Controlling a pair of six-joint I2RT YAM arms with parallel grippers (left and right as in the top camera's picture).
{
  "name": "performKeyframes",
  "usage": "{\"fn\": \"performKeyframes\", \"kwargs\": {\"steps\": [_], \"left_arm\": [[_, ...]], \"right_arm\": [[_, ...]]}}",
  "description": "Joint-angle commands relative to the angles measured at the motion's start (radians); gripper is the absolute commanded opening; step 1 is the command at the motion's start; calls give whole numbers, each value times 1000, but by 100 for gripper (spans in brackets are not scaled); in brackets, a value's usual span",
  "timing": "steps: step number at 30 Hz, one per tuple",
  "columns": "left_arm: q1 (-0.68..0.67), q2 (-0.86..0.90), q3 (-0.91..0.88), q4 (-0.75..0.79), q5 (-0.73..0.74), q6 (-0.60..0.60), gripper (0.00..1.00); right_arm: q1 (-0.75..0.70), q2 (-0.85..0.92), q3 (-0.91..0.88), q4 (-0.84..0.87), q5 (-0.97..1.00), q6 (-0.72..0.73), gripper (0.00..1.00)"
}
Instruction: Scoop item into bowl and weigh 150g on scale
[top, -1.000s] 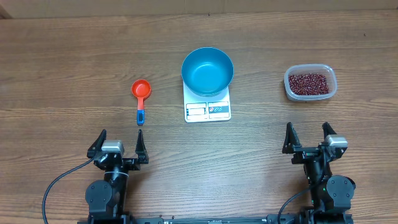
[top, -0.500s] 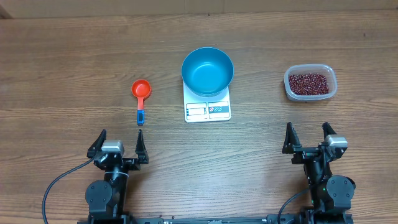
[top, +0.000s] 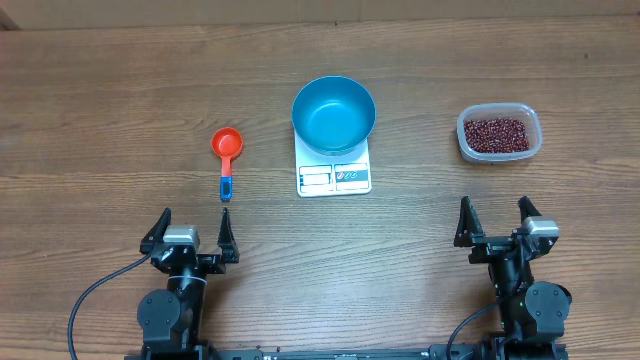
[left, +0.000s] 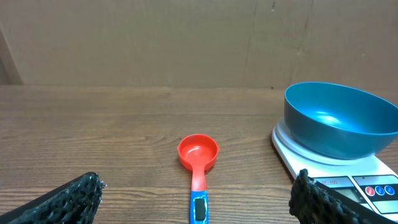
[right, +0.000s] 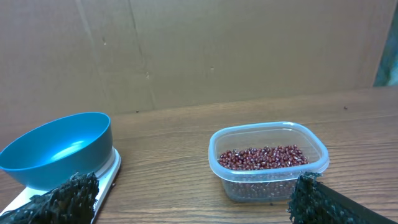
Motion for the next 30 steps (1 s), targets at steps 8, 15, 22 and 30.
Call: {"fn": "performKeyframes", "kwargs": {"steps": [8, 15, 22, 30], "left_arm": [[5, -6, -3, -3, -9, 11, 99], [5, -6, -3, -2, -6, 12, 99], [5, -6, -1, -2, 31, 12, 100], [5, -6, 55, -44, 77, 12, 100]], "right_arm": [[4, -6, -10, 2, 5, -1, 100], [4, -6, -10, 2, 5, -1, 100], [4, -6, -10, 2, 5, -1, 100], [4, -6, -10, 2, 5, -1, 100]]}}
